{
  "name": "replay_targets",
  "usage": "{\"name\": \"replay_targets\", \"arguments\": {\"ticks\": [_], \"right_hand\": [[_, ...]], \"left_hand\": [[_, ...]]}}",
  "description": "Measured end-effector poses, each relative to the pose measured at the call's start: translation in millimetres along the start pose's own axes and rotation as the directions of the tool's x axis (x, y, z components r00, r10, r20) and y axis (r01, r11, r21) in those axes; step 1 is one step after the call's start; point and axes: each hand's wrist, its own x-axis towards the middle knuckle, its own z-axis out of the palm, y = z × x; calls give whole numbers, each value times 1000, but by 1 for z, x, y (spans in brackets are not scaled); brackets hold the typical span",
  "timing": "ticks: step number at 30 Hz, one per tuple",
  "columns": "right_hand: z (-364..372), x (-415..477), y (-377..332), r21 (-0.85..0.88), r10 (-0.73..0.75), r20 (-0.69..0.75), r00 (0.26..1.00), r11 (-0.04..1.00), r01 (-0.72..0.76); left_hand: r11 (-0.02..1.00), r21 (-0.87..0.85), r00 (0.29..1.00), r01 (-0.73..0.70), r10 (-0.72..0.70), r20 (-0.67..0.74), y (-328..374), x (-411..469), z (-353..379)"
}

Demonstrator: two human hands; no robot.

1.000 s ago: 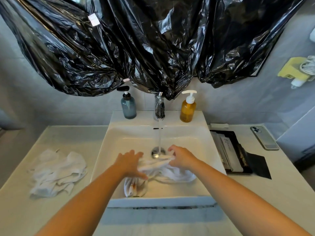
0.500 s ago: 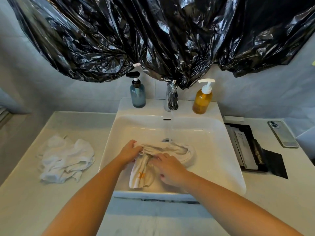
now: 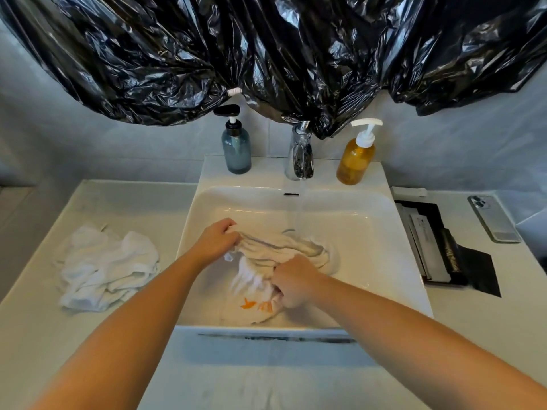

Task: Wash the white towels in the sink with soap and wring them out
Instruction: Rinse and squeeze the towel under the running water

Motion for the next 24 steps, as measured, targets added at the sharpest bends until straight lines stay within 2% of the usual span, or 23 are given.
{"name": "replay_targets", "arguments": {"ticks": [2,5,9,11,14,16,18,22,24], "right_hand": [[-1,-26,22,-73,94,131,987,994,-85],[11,-64,60,-181,293,201,935,949,-259],[20,-92,93,-280,556,291,779,828,-486],[12,-94,98,-243,603,242,760,796,-554],[6,-76,94,104,596,14,803,798,-594],[14,-58,82,290,555,84,827,781,-554],[31,-51,76,294,565,183,805,750,-593],[44,-64,92,50,698,158,699,701,-712],[42,-63,102,26,736,177,653,660,-751]], "left_hand": [[999,27,1000,-21,21,3,1,3,-2],[997,77,998,-30,26,56,1,7,2],[990,138,998,-18,10,61,-4,10,11],[989,145,998,-14,5,56,-6,10,13],[994,102,999,-28,24,40,-4,6,16],[998,46,999,-33,31,38,2,2,19],[999,-35,999,-34,35,25,9,-2,21],[983,-169,997,-71,74,8,25,-8,19],[973,-222,998,-54,62,26,33,-8,20]]}}
